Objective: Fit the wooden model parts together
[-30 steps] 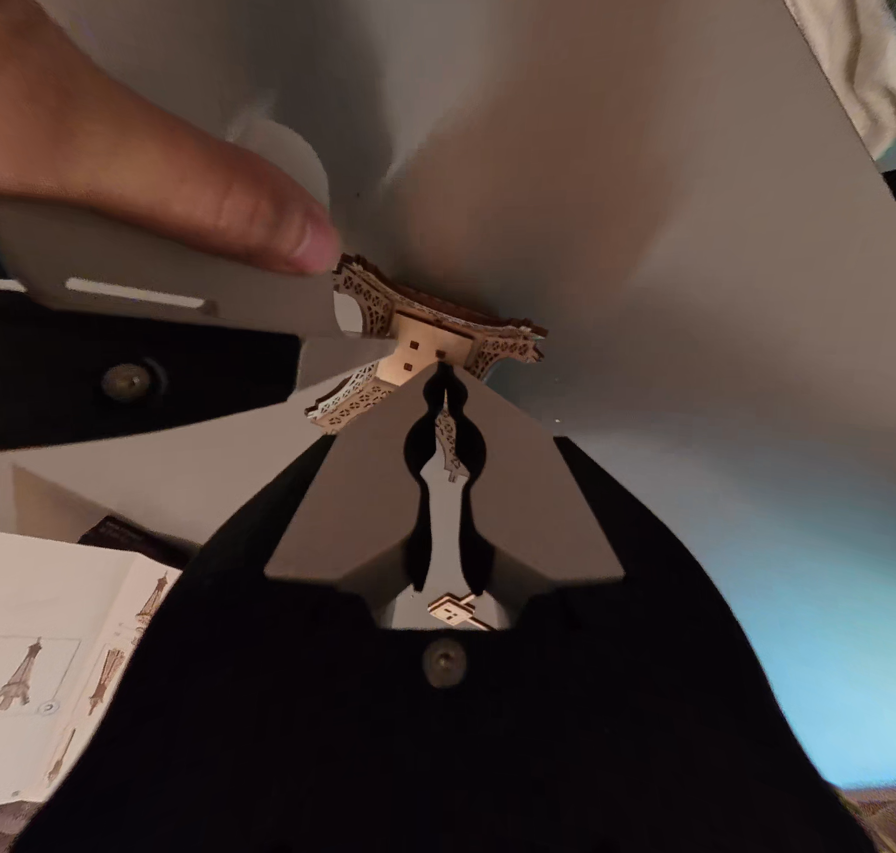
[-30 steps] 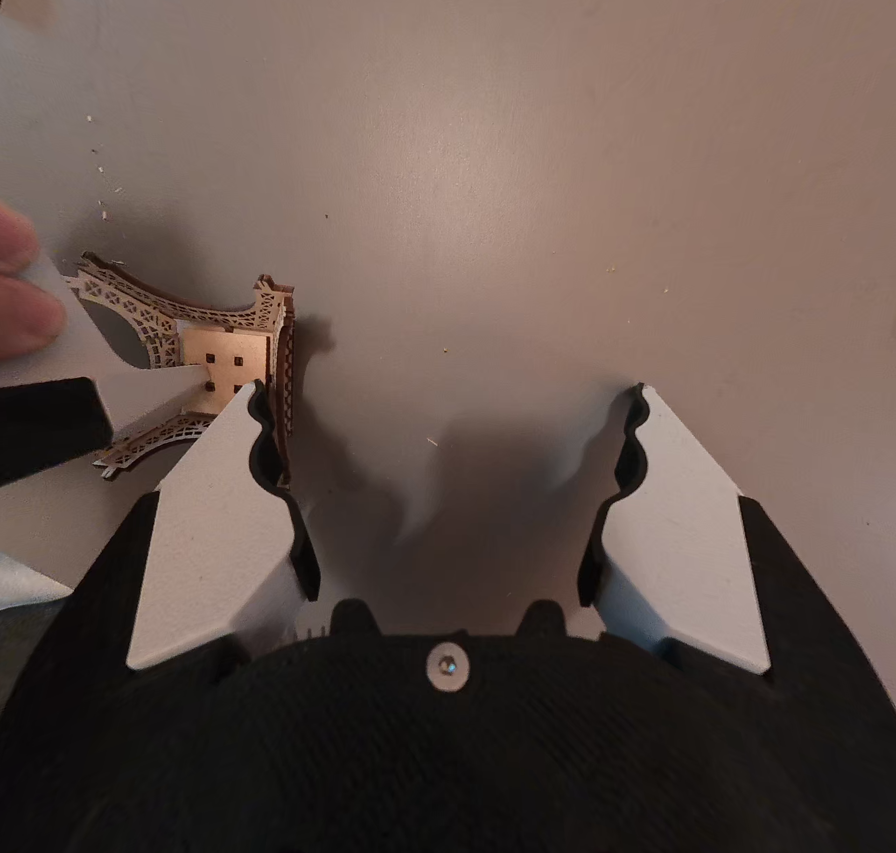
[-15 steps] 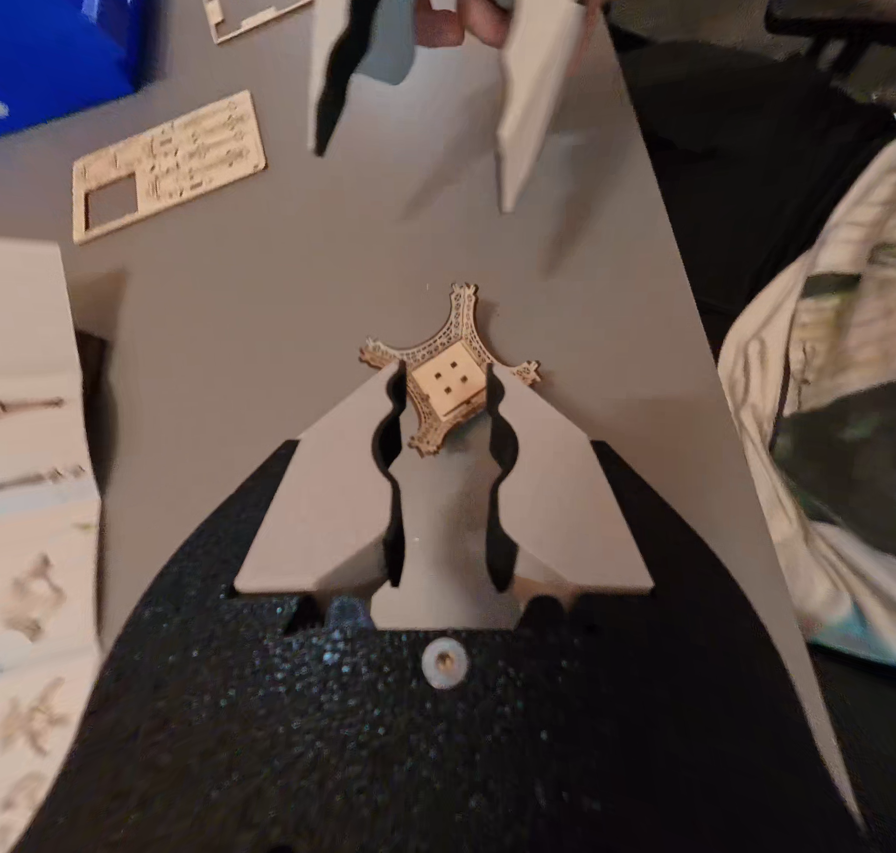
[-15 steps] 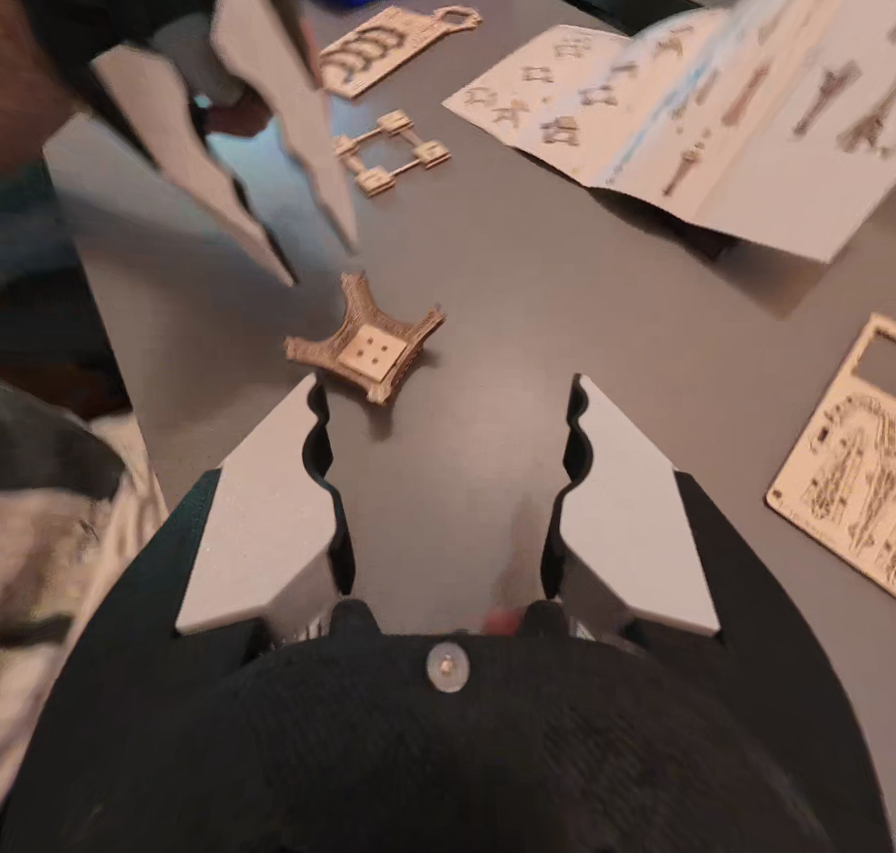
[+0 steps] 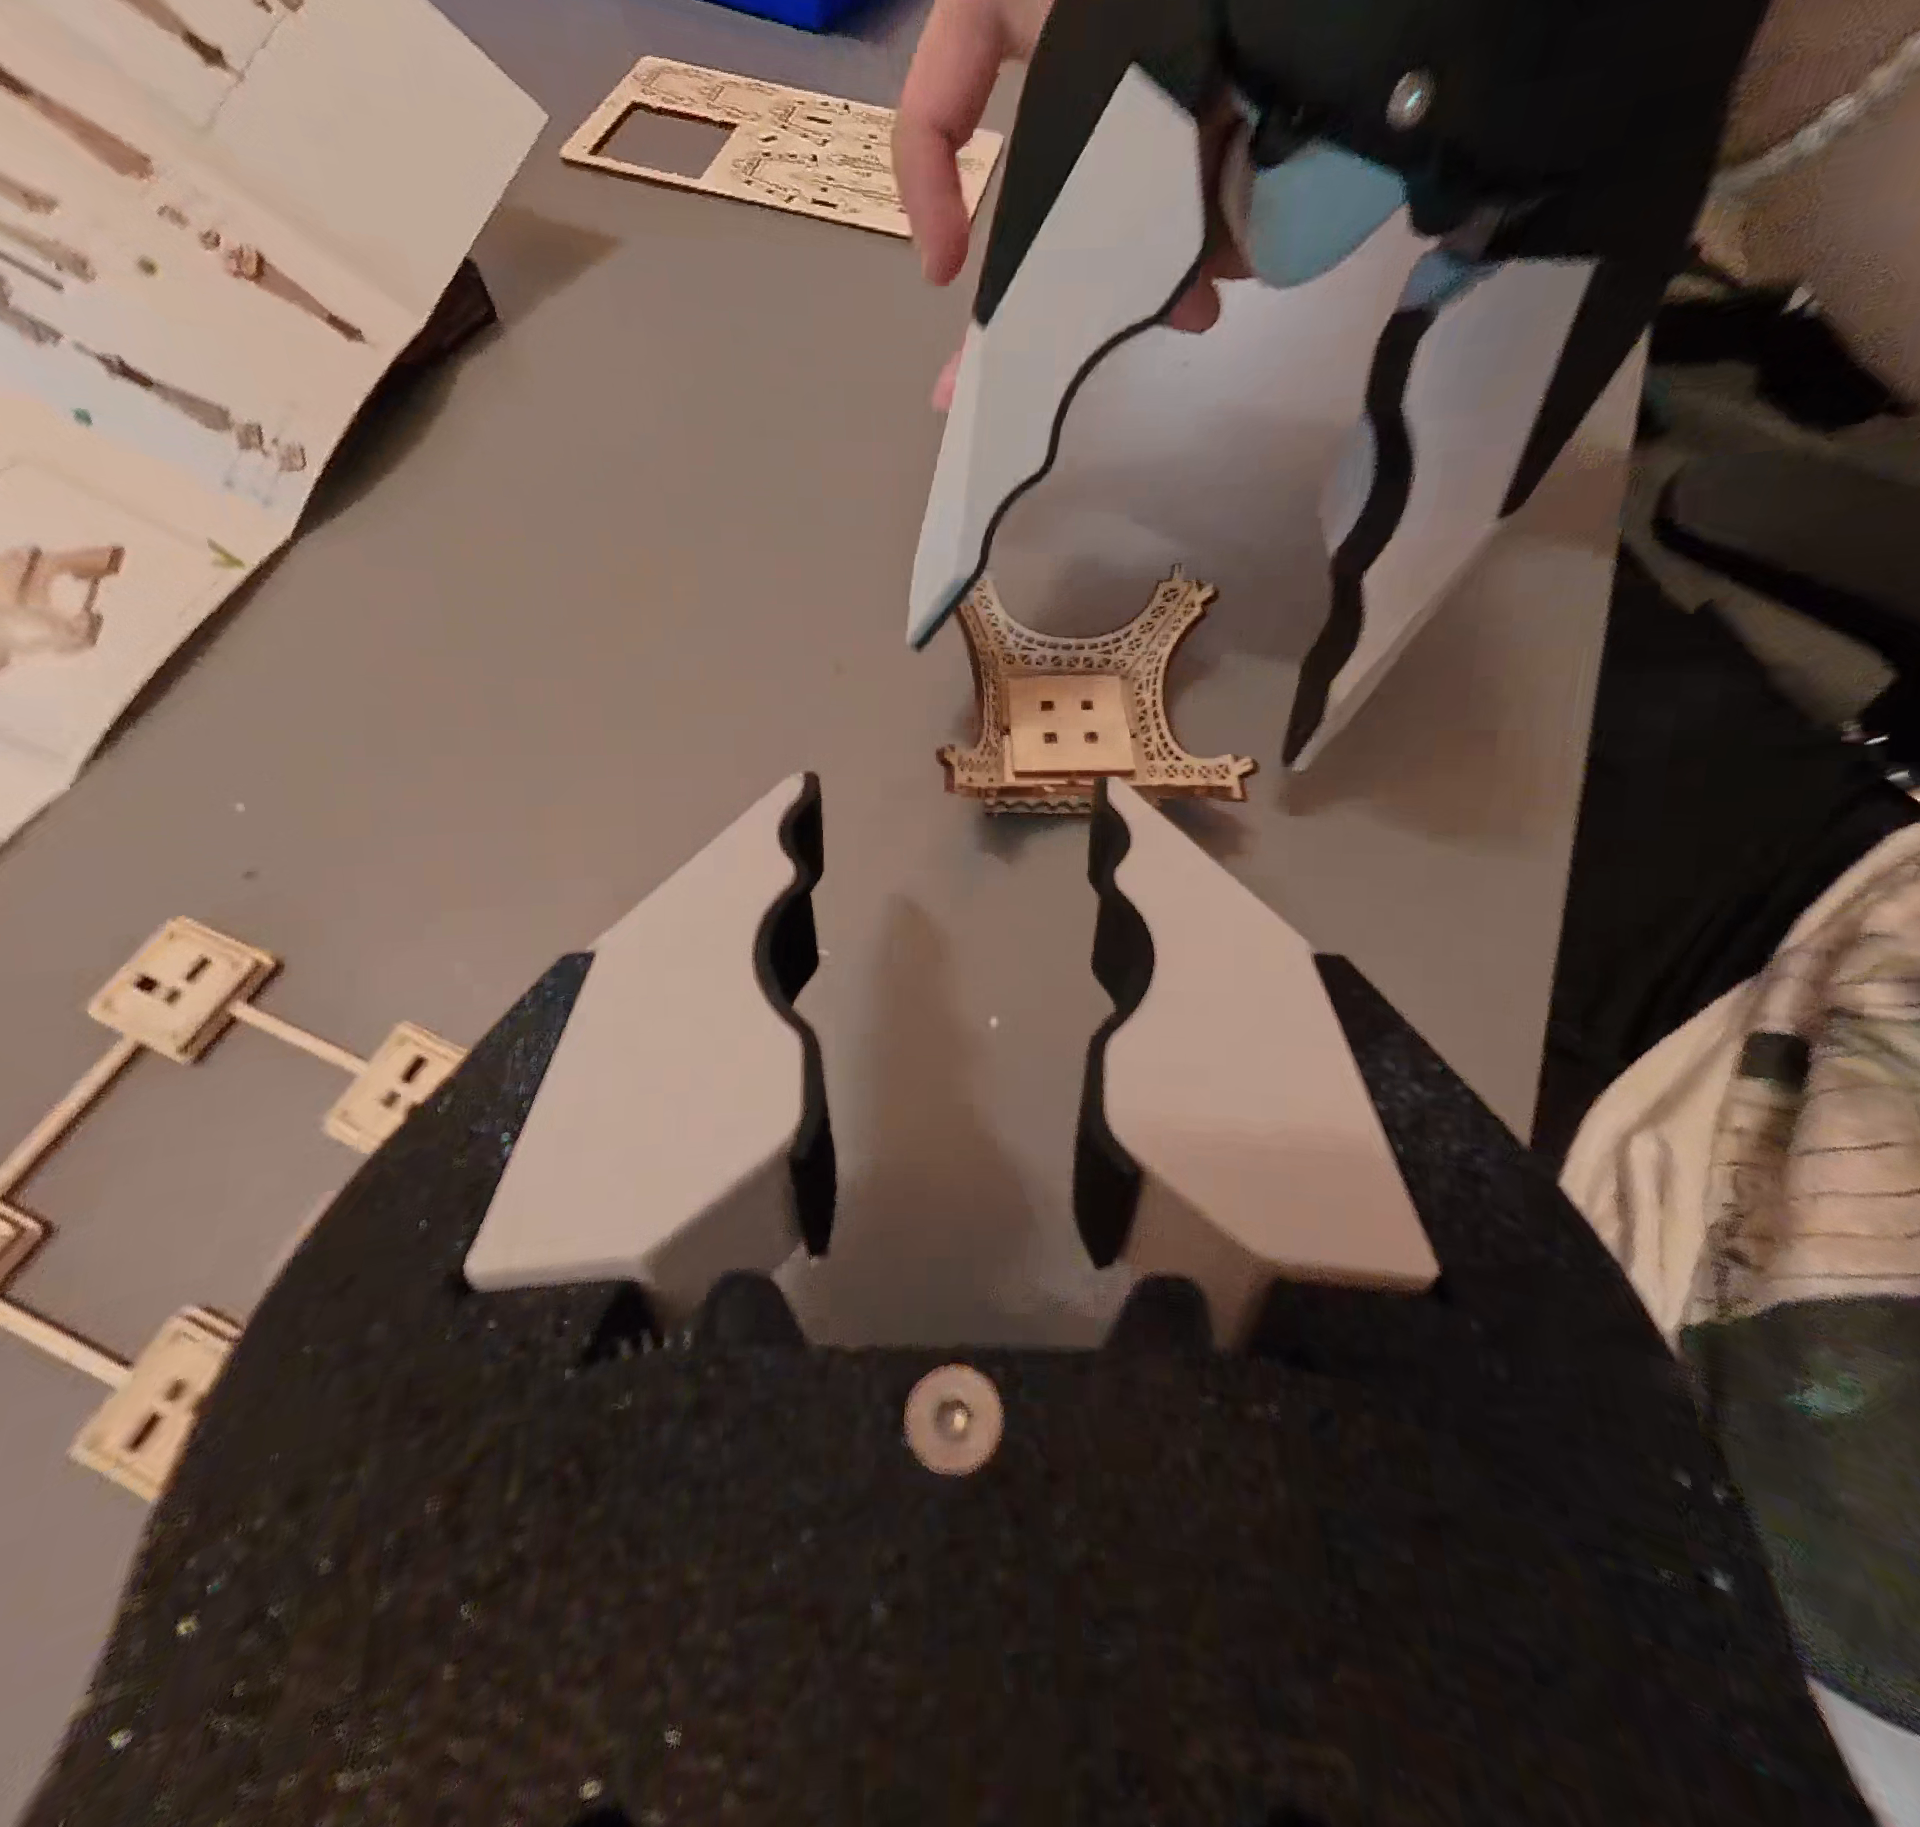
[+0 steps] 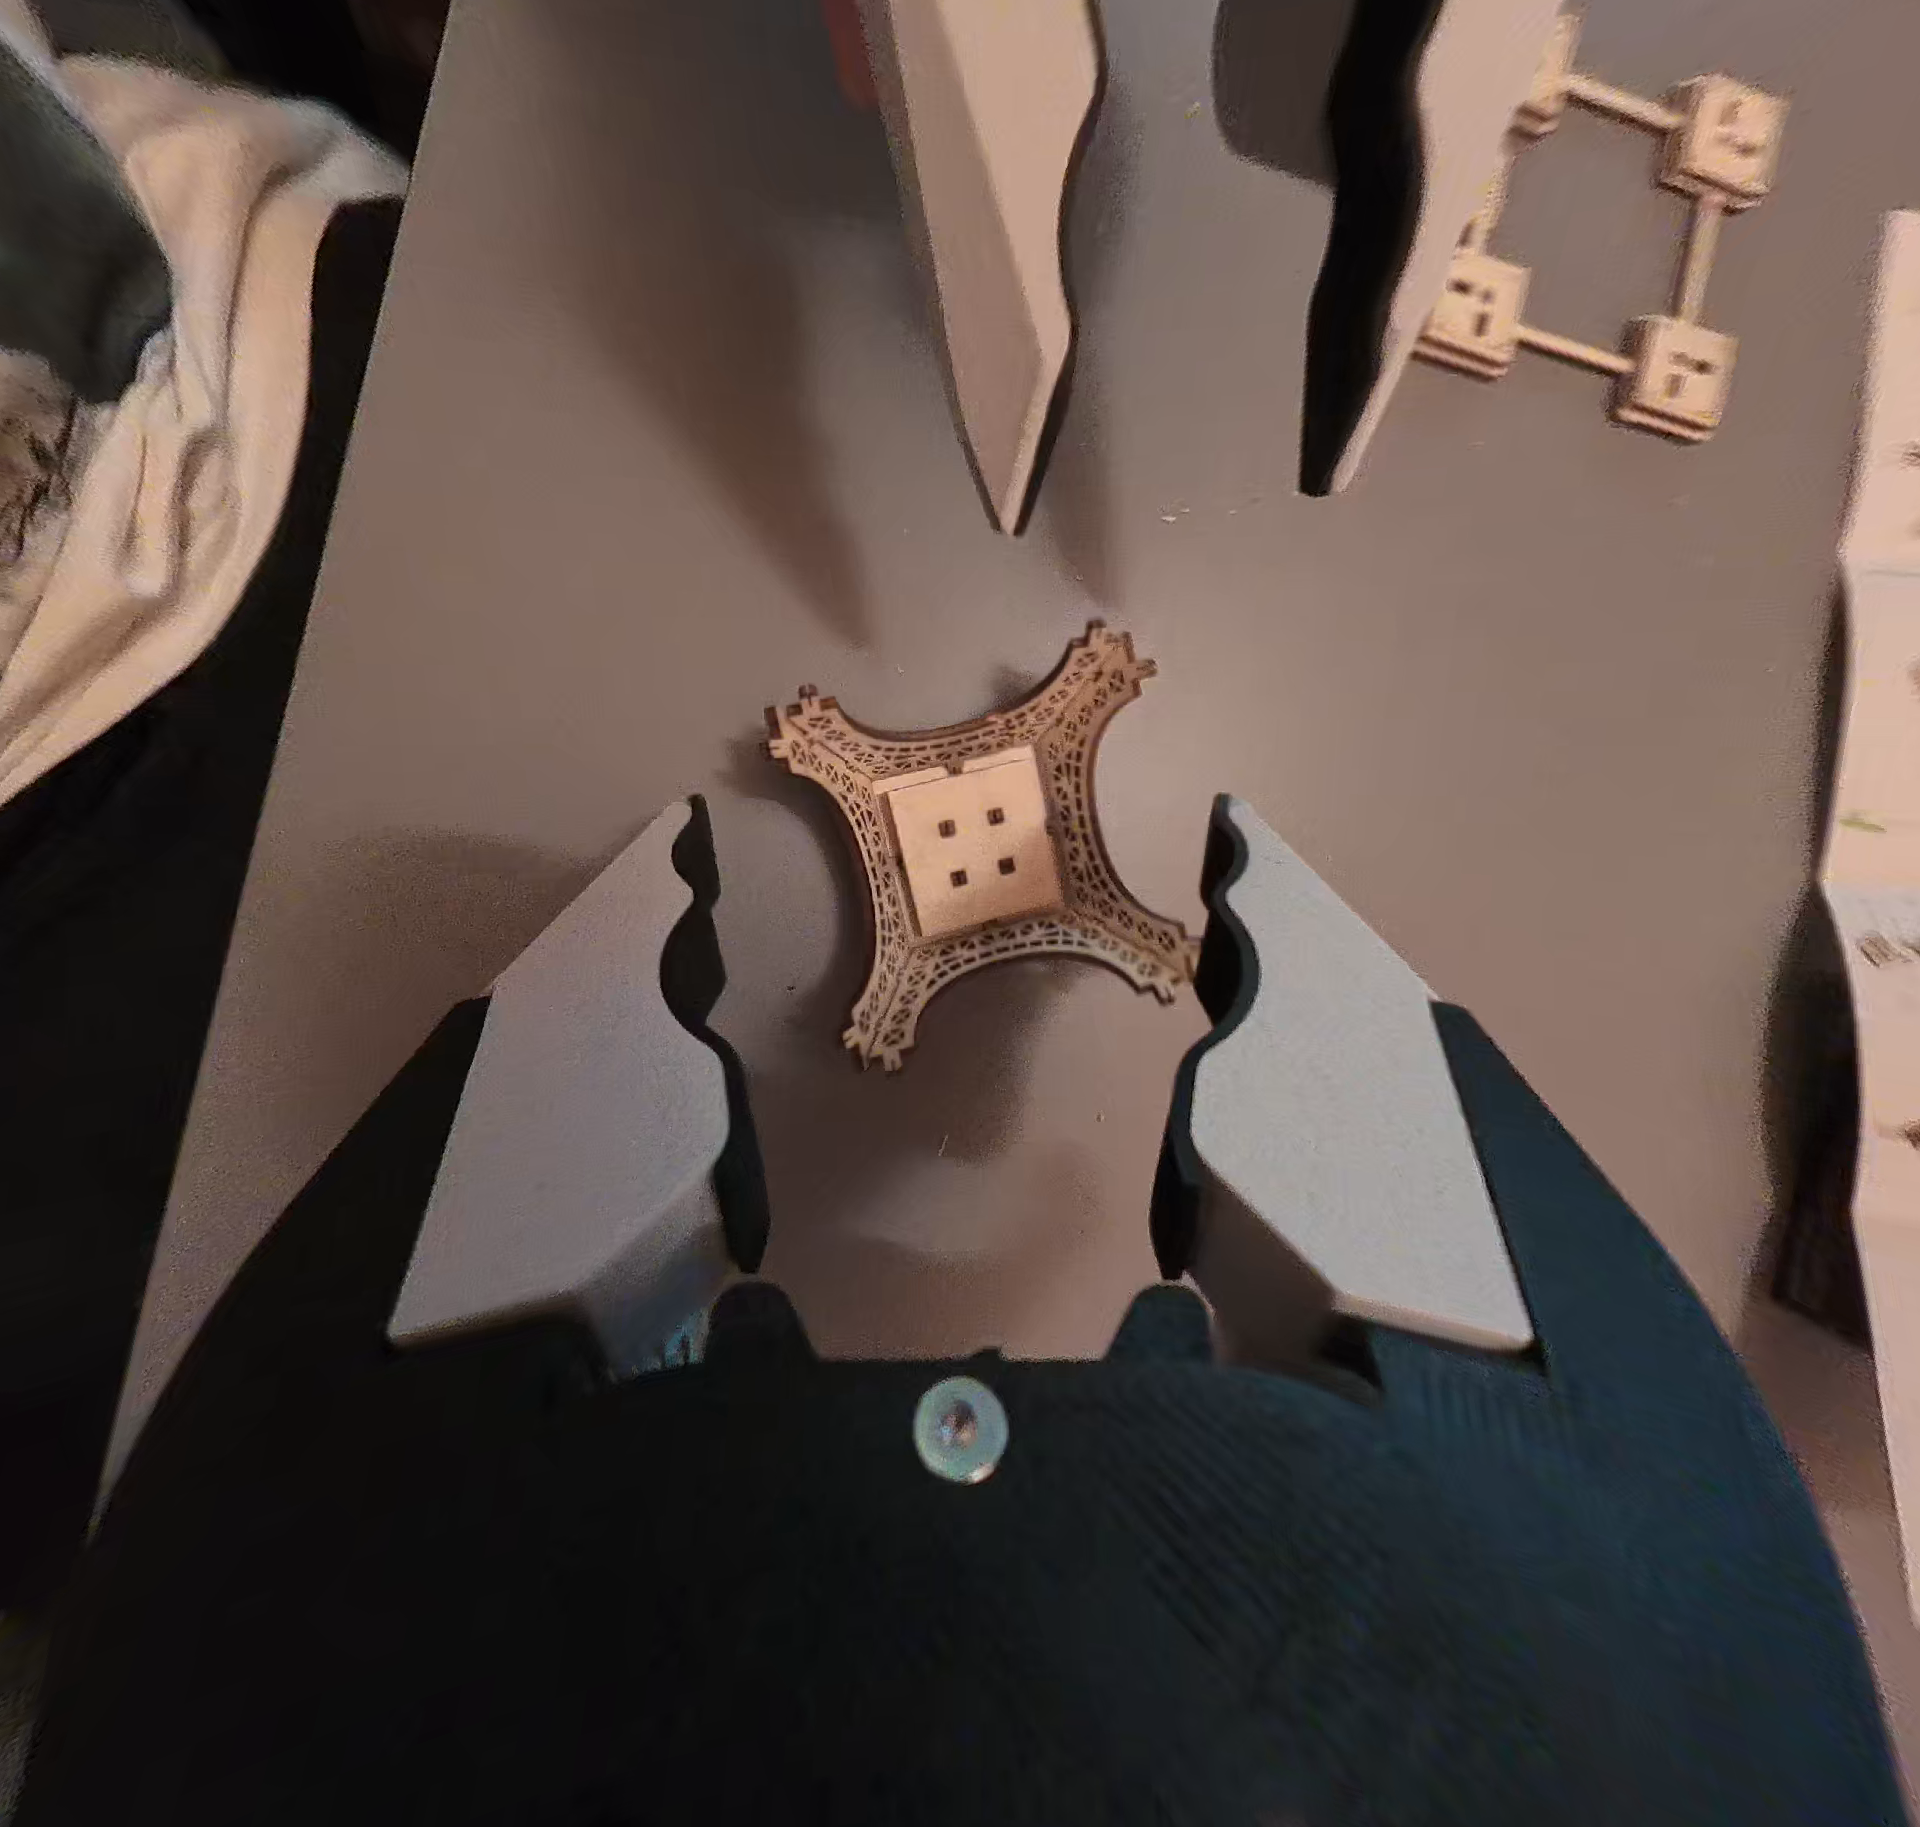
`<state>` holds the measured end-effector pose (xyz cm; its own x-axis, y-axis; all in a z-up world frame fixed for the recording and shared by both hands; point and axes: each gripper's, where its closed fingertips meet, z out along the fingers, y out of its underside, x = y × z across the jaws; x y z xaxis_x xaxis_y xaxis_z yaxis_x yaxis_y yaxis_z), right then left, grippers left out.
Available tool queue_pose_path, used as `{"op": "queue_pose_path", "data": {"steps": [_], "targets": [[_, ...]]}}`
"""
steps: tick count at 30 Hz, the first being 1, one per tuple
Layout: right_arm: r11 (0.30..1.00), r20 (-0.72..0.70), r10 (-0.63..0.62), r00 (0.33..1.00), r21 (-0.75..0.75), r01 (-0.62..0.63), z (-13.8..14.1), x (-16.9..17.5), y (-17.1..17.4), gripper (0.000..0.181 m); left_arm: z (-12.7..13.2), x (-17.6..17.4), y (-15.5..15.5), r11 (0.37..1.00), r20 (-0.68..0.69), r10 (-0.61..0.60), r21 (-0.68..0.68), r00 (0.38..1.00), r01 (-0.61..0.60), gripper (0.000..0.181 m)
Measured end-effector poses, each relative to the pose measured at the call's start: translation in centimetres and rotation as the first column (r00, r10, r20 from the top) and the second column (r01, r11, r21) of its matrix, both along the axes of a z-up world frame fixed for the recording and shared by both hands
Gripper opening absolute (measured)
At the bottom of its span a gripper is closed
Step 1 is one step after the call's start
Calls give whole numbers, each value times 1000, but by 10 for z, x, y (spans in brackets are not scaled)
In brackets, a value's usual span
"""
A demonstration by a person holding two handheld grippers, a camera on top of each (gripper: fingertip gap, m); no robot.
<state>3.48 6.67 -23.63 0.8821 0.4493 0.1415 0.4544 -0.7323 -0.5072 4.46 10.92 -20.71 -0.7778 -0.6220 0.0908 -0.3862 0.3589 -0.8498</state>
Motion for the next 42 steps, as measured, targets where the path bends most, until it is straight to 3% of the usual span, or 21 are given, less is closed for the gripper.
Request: {"op": "queue_pose_path", "data": {"steps": [4, 9, 14, 18, 21, 24, 26, 29, 31, 33, 38, 42], "targets": [[989, 47, 52, 998, -144, -45, -19, 11, 0, 93, -12, -9, 11, 999, -48, 37, -9, 998, -38, 49], [971, -64, 84, 994, -221, -97, -28, 1, 1, 73, -25, -14, 25, 995, -57, 90, 56, 994, -87, 47], [957, -32, 107, 994, -268, -111, -27, 8, -2, 56, -28, -15, 29, 992, -67, 124, 31, 990, -123, 47], [983, -46, 58, 997, -169, -65, -22, 16, 3, 55, -20, -16, 26, 991, -36, 131, -4, 991, -131, 47], [995, -112, -61, 992, 74, 70, 4, 31, 17, 55, -3, -15, 19, 990, 53, 130, -57, 990, -127, 49], [897, -370, -90, 925, 374, 236, 55, 31, 26, 56, 26, -13, 3, 983, 175, 122, -156, 977, -95, 49], [770, -495, 46, 868, 571, 285, 94, 21, 23, 55, 50, -13, -10, 975, 268, 108, -216, 957, -50, 49], [555, -543, 223, 810, 753, 353, 135, 10, 6, 55, 84, -16, -31, 965, 384, 81, -260, 920, 23, 47], [446, -569, 307, 763, 794, 412, 152, 7, -6, 55, 100, -20, -47, 959, 415, 45, -274, 909, 77, 49], [379, -581, 375, 722, 807, 453, 162, 2, -14, 55, 111, -23, -61, 946, 418, 11, -298, 908, 126, 51], [280, -557, 454, 695, 830, 482, 172, -10, -28, 55, 132, -26, -78, 915, 409, -32, -355, 912, 192, 53], [219, -551, 495, 671, 827, 517, 178, -10, -41, 55, 133, -27, -90, 926, 403, -90, -302, 911, 225, 55]]}}
